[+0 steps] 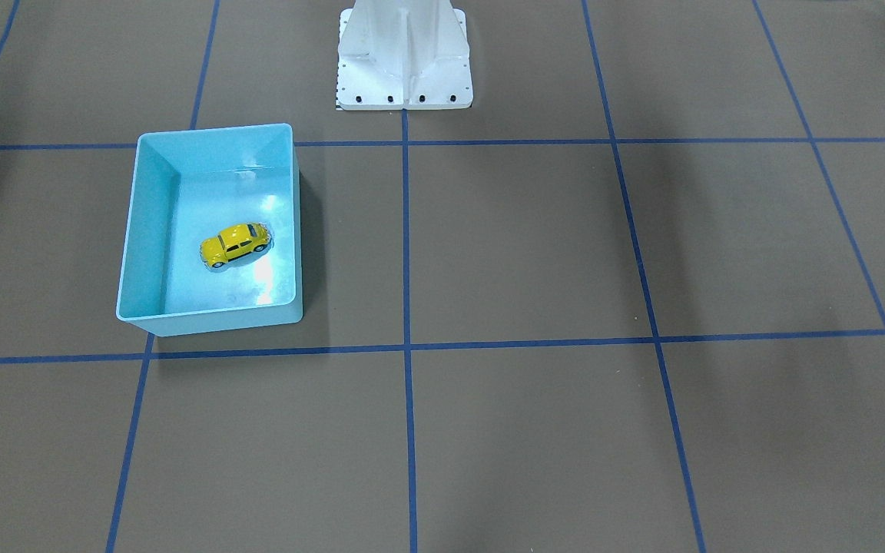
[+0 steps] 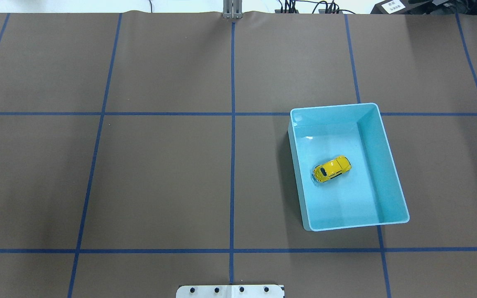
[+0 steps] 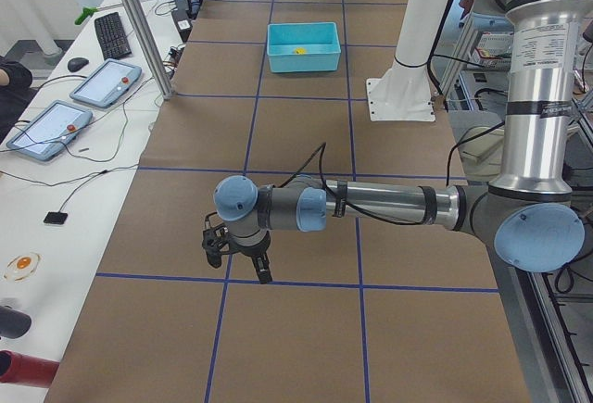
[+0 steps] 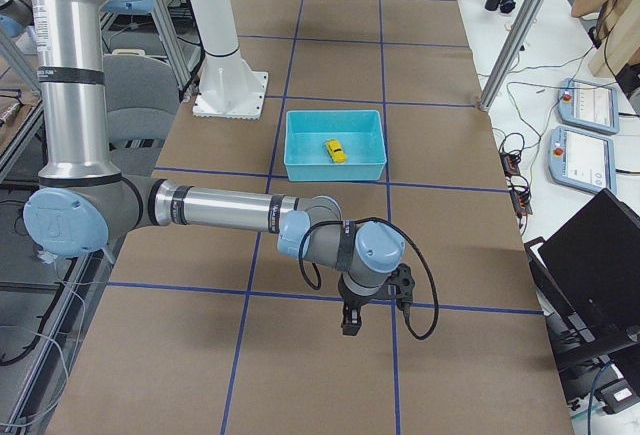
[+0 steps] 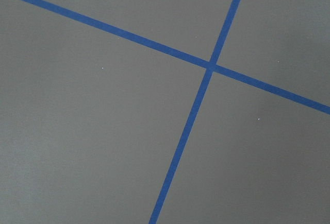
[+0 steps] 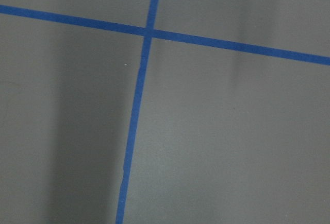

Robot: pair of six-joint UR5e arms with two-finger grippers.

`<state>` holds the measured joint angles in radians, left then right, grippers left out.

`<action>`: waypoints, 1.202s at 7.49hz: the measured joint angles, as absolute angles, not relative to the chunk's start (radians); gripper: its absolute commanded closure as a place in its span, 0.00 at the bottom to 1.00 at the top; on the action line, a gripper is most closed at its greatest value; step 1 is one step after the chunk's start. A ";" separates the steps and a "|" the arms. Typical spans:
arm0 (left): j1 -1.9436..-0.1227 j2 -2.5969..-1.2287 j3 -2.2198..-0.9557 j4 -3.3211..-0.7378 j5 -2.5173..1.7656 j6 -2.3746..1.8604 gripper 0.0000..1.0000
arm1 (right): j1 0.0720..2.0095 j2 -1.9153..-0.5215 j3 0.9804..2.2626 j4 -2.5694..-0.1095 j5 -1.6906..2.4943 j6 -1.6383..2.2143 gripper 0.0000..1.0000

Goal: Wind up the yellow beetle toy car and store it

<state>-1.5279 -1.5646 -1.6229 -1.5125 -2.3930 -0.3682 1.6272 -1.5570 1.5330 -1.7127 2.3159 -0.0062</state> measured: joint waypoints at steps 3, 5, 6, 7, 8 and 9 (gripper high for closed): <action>-1.528 -1.565 -1.623 -1.513 -2.393 -0.368 0.00 | 1.625 -1.598 1.559 -1.561 2.281 0.315 0.00; -1.528 -1.566 -1.623 -1.513 -2.393 -0.368 0.00 | 1.625 -1.623 1.542 -1.490 2.281 0.333 0.00; -1.528 -1.566 -1.623 -1.513 -2.393 -0.368 0.00 | 1.625 -1.626 1.535 -1.480 2.289 0.332 0.00; -1.528 -1.565 -1.623 -1.512 -2.393 -0.368 0.00 | 1.625 -1.626 1.535 -1.476 2.294 0.331 0.00; -1.528 -1.565 -1.623 -1.512 -2.393 -0.368 0.00 | 1.624 -1.624 1.535 -1.473 2.294 0.329 0.00; -1.528 -1.565 -1.623 -1.513 -2.393 -0.369 0.00 | 1.624 -1.620 1.538 -1.472 2.294 0.327 0.00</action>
